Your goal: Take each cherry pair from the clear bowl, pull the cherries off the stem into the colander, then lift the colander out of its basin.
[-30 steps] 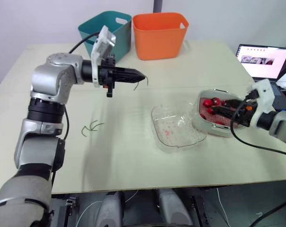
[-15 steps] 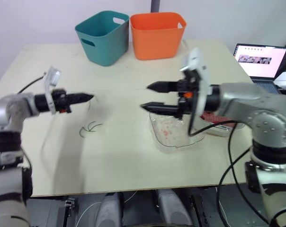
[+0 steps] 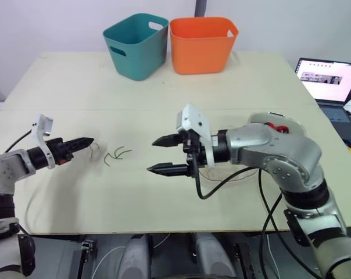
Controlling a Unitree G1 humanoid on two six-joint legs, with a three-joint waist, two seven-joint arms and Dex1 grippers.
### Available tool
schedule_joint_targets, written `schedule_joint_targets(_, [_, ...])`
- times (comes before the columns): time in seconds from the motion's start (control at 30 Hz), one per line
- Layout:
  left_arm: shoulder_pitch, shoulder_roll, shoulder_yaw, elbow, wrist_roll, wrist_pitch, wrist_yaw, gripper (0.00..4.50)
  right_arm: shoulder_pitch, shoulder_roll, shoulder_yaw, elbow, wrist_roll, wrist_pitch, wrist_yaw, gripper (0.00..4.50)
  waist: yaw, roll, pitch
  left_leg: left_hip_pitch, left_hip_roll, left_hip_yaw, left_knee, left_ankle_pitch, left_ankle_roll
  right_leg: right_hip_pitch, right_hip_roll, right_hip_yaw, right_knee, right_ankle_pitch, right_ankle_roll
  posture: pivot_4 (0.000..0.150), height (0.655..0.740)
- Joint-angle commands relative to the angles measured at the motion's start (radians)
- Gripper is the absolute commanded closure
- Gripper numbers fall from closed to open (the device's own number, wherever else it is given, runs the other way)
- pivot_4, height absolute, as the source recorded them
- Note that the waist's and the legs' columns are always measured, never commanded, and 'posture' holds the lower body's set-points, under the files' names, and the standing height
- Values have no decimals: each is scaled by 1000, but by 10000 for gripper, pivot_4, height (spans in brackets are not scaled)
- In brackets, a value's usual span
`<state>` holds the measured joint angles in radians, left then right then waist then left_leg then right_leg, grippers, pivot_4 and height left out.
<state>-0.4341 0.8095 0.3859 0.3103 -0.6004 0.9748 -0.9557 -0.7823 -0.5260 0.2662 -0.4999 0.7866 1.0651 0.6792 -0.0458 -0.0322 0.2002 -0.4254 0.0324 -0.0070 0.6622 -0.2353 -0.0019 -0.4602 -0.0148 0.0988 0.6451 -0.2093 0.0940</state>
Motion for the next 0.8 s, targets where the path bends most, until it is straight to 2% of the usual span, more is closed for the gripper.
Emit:
schedule_joint_targets(0.03, [-1, 25, 29, -10, -18, -7, 1, 21404, -5, -10, -30, -10, -7, -14, 15, 8848, 0, 0, 0, 0, 0, 0, 0, 0, 0, 0, 0, 0, 0, 0, 0, 1500, 7400])
schedule_joint_targets(0.17, [-20, 64, 17, 9, -3, -29, -19, 7900, -2, -37, -52, -8, -7, -8, 28, 8848, -2, 0, 0, 0, 0, 0, 0, 0, 0, 0, 0, 0, 0, 0, 0, 1500, 7400])
schedule_joint_targets(0.33, [-49, 211, -114, 1, 127, -210, -123, 7900, 13, -100, -159, 18, 24, 1, 46, 8848, -1, 0, 0, 0, 0, 0, 0, 0, 0, 0, 0, 0, -1, 0, -1, 1500, 7400])
schedule_joint_targets(0.5, [-178, 273, -168, -20, 139, -274, -203, 7900, 55, -152, -349, 67, 107, 36, 34, 8848, 8, 0, 0, 0, 0, 1, 0, 0, 0, 0, -1, -1, -3, -1, -3, 1500, 7400])
schedule_joint_targets(0.53, [-220, 274, -175, -45, 121, -256, -218, 7900, 66, -177, -401, 92, 111, 38, 29, 8848, 8, 0, 0, -1, 0, 1, 0, 0, 0, 1, -1, -1, -3, -1, -3, 1500, 7400])
schedule_joint_targets(0.57, [-253, 270, -179, -73, 100, -237, -232, 4136, 80, -203, -446, 116, 108, 36, 26, 8848, 6, 0, 0, -1, 0, 1, 0, 0, 0, 1, -1, -1, -4, -1, -3, 1500, 7400])
schedule_joint_targets(0.63, [-292, 248, -187, -158, 51, -188, -246, 39, 114, -256, -539, 165, 103, 33, 17, 7565, 5, -1, 0, -2, 0, 1, 0, 0, 0, 1, -1, -1, -5, -1, -3, 1500, 7400])
schedule_joint_targets(0.7, [-297, 213, -195, -252, 3, -145, -240, 0, 154, -303, -624, 210, 102, 29, 15, 3919, 3, 0, 0, -2, 0, 2, -1, 0, 0, 1, -1, 0, -6, -1, -2, 1500, 7400])
schedule_joint_targets(0.73, [-294, 190, -198, -298, -23, -125, -232, 0, 177, -326, -667, 235, 100, 25, 16, 500, 3, 0, 0, -2, 0, 2, -1, 0, 0, 2, -1, 0, -7, -1, -2, 1500, 7400])
schedule_joint_targets(0.8, [-284, 136, -206, -376, -66, -89, -202, 0, 215, -366, -741, 288, 84, 7, 14, 189, 2, 0, 0, -1, 0, 2, -2, 0, 0, 2, -1, 0, -7, -1, -2, 1500, 7400])
